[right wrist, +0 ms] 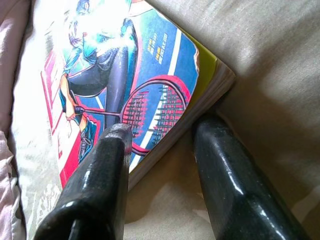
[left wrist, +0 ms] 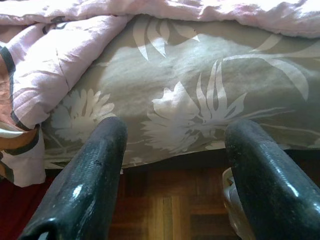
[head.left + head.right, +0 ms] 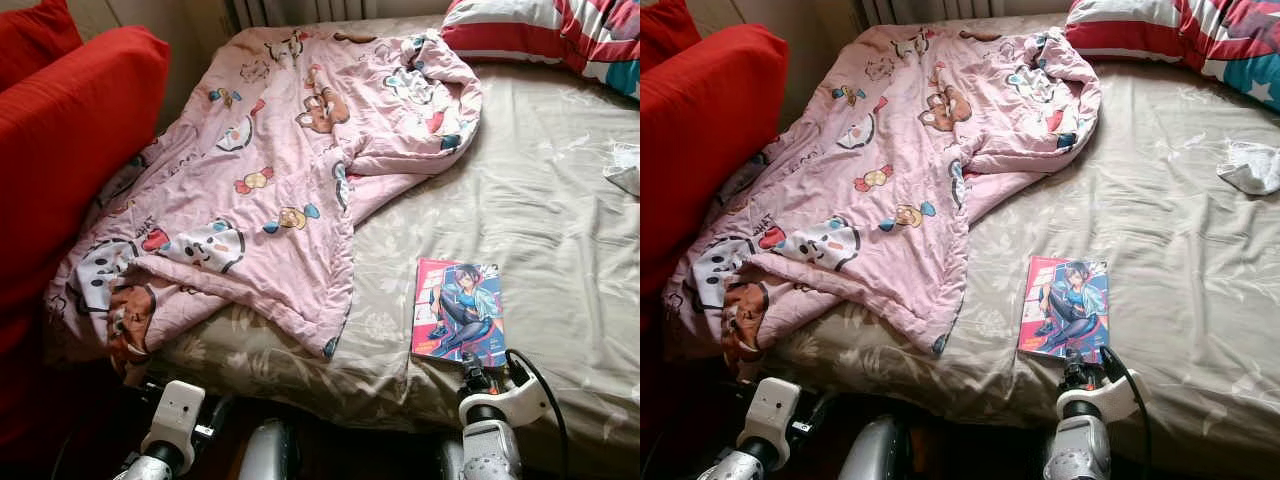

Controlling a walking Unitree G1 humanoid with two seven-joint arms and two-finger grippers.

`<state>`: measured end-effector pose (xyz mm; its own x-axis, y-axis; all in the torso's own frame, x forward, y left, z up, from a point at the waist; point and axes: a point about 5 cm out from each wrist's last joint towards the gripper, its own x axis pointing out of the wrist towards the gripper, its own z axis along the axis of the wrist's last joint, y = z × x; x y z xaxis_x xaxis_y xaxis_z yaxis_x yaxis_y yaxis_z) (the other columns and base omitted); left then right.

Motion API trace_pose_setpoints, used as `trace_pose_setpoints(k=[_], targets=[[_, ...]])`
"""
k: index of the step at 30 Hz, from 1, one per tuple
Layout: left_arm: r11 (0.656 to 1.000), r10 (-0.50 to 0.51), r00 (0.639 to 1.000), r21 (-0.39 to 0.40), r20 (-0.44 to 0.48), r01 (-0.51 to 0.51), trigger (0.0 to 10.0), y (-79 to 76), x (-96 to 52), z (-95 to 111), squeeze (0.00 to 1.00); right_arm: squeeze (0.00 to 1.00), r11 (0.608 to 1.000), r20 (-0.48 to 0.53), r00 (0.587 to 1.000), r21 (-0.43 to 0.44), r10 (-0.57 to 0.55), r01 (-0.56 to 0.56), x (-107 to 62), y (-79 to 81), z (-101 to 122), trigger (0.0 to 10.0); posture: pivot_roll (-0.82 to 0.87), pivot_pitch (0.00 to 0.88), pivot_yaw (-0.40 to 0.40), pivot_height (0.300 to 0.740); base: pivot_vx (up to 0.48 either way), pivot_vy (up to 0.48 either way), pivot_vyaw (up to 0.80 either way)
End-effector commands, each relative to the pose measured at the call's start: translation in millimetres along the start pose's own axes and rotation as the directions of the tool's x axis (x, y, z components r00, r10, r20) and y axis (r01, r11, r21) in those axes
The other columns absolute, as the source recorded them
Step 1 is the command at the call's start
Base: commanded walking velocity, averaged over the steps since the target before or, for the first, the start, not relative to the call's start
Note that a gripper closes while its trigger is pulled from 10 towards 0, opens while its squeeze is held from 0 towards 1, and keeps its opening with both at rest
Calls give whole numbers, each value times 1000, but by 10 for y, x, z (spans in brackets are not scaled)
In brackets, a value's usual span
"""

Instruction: Clean up the room

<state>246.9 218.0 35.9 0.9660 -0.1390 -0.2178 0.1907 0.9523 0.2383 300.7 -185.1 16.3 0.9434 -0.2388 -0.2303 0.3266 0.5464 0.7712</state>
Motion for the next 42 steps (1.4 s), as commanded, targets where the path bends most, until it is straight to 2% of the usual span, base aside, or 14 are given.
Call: trace_pose_setpoints(k=[1,14,26,34,42], targets=[[1000,15,999,19,-31,-15,10000,84,-62,-53,0,0,1000,-19,1000,15,-12,12,-56,-43,-86,10000,131,264,175,591,0,0,0],[1000,8,1000,24,-30,-8,10000,78,-63,-37,0,0,999,0,1000,34,-23,23,-60,-83,-55,10000,144,278,188,591,0,0,0],[999,5,999,38,-42,-3,10000,95,-192,-57,0,0,996,-36,999,82,-25,28,-69,-133,-88,10000,177,331,210,591,0,0,0],[999,10,999,41,-54,-8,10000,106,-273,-59,0,0,991,-3,999,128,33,-33,-5,-59,-3,10000,193,361,216,591,0,0,0],[999,13,998,41,-57,-11,10000,110,-297,-36,0,0,960,62,989,241,133,-144,111,90,163,10000,210,375,221,591,0,0,0]])
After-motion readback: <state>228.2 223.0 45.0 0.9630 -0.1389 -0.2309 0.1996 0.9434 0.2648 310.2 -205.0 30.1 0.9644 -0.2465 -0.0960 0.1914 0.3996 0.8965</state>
